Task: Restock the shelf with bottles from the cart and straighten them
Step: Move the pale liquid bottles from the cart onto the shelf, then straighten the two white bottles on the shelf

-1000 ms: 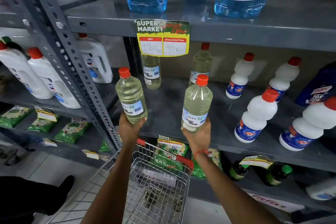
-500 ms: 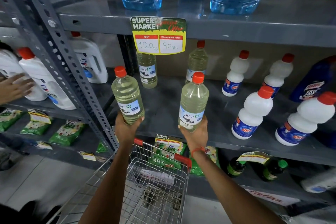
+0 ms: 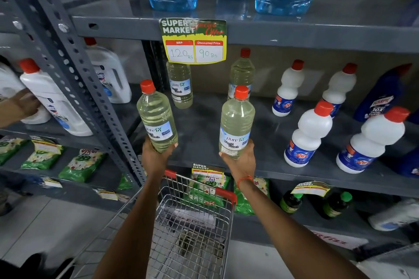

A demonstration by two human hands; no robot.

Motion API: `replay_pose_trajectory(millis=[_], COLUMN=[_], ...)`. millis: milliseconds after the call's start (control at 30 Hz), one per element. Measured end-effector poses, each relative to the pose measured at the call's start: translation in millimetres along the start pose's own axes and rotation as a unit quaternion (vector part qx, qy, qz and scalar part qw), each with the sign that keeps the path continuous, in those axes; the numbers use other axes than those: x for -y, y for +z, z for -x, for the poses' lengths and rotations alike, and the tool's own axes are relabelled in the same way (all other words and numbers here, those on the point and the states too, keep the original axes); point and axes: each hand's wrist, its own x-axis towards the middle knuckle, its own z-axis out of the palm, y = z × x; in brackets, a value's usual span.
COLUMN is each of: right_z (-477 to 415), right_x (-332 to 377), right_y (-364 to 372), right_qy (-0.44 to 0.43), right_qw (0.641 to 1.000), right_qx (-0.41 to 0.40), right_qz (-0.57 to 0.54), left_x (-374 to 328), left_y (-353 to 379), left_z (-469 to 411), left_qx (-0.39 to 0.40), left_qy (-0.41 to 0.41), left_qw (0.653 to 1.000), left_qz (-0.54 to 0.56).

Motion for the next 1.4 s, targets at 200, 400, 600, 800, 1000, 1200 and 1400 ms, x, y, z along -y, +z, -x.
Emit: replay_pose_trajectory(millis=[200,400,600,800,1000,1200,1400], right_z=[-0.6,-2.6,-2.9,-2.6,-21.3,-65.8,-94.7], right_x=[5.1,10.9,20.6,30.0,-17.9,-90.0,-110.6], right_y=[-6.6,-10.5,-27.9,-103.6,-227.8,-309.3,-306.3], right_qy=[0.001,0.013,-0.051,-0.215,-0.282,-0.116,-0.019], right_qw=[0.999,0.998,0.995,0.976,0.955,0.983,0.999], right_qx=[0.031,0.054,0.080,-0.007,-0.083,-0.143,-0.028], right_qz=[0.006,0.008,0.026,-0.042,-0.034,0.026,0.003], left_x=[-9.7,-16.3,-42.3,-112.9,-144.4,-125.1,-126.1], left_y=[4.7,7.1,30.2,103.8,196.6,250.5,255.0], left_z=[6.0,9.2,63.7,171.2,255.2,266.5,248.2], left_qx=[0.017,0.037,0.007,-0.035,0.065,0.166,0.151], left_qy=[-0.017,-0.042,-0.033,0.189,0.292,0.064,0.031], left_qw=[0.999,0.998,0.994,0.979,0.954,0.984,0.986], left_qz=[0.033,0.025,-0.106,-0.075,-0.019,0.000,-0.066])
